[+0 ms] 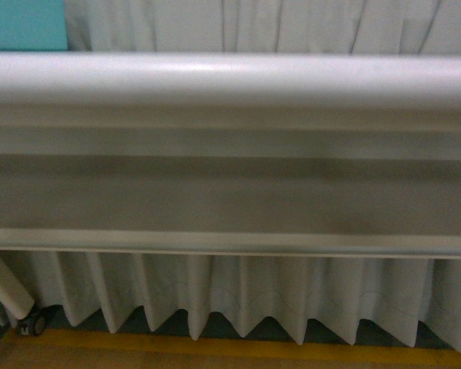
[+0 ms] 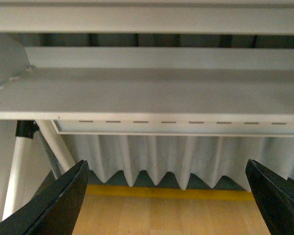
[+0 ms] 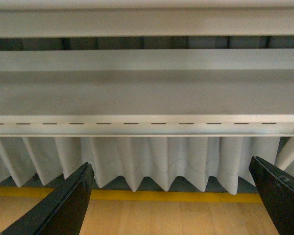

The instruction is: Wind up and store yellow beetle toy

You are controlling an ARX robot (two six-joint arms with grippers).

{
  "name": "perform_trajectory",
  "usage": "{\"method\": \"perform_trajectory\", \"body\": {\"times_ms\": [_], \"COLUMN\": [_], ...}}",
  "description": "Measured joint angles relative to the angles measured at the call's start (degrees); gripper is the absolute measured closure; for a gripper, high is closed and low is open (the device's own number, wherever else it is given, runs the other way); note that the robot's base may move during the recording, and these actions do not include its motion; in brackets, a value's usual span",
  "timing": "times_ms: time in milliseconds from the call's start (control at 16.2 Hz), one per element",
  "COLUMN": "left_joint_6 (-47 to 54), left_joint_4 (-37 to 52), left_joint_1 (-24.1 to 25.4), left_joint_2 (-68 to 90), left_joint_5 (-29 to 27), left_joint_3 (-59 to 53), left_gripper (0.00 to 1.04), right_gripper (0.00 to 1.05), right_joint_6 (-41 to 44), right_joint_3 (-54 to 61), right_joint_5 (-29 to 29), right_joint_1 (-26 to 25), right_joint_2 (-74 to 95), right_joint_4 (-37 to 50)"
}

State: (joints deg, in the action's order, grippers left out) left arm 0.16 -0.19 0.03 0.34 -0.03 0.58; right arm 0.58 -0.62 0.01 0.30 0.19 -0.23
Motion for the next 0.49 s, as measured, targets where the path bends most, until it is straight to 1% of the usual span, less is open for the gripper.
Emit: {"method": "perform_trajectory", "body": {"times_ms": [493], "left_joint_6": [0.00], "left_joint_4": [-0.04], "left_joint_1": [0.00], "left_joint_2": [0.00], "left_joint_5": [0.00], "left_joint_3": [0.00], "left_gripper": [0.07], "right_gripper": [0.07], "right_joint_6": [0.02], "right_joint_3": [0.00], "right_joint_5": [0.00], "right_joint_1": [0.00], "right_joint_2": [0.00], "right_joint_4": [-0.07]}}
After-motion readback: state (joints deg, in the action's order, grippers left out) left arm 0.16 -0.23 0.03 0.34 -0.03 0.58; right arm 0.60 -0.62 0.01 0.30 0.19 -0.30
